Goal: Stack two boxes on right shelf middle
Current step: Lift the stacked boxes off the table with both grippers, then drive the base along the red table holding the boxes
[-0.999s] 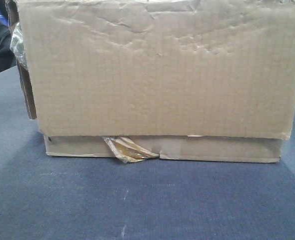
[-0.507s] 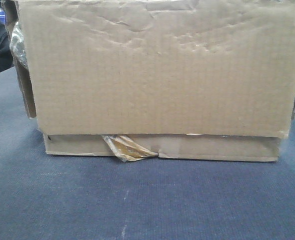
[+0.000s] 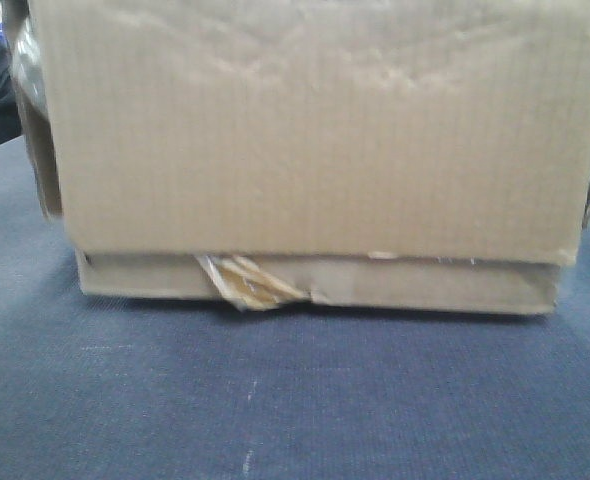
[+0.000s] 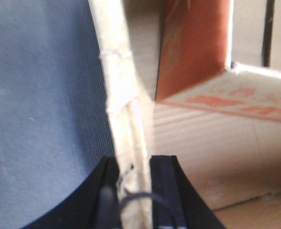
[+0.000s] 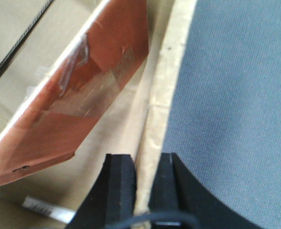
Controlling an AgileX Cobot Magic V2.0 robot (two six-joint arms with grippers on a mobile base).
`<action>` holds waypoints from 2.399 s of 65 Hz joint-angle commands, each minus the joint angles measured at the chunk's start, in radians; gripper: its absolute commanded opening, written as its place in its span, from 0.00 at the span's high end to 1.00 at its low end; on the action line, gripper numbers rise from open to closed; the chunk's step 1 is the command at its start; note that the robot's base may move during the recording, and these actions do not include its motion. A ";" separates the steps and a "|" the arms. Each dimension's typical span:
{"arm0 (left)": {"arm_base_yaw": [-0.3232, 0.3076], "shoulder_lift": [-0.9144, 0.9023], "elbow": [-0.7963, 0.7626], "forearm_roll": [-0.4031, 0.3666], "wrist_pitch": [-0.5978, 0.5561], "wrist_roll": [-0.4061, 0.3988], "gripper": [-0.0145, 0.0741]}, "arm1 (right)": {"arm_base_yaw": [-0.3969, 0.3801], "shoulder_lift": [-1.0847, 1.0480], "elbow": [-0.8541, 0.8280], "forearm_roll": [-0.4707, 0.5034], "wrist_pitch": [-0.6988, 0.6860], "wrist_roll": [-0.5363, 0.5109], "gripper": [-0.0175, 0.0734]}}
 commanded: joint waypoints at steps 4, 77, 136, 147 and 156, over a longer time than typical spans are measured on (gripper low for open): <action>0.003 -0.068 -0.086 0.028 -0.014 -0.003 0.96 | -0.005 -0.060 -0.064 -0.025 -0.038 -0.013 0.98; 0.003 -0.194 -0.404 0.028 -0.060 -0.003 0.96 | -0.005 -0.143 -0.467 -0.025 -0.074 -0.013 0.98; 0.003 -0.194 -0.404 0.030 -0.068 -0.003 0.96 | -0.005 -0.143 -0.467 -0.025 -0.074 -0.013 0.98; 0.003 -0.194 -0.404 0.030 -0.068 -0.003 0.96 | -0.005 -0.143 -0.467 -0.025 -0.074 -0.013 0.98; 0.003 -0.194 -0.404 0.030 -0.068 -0.003 0.96 | -0.005 -0.143 -0.467 -0.025 -0.074 -0.013 0.98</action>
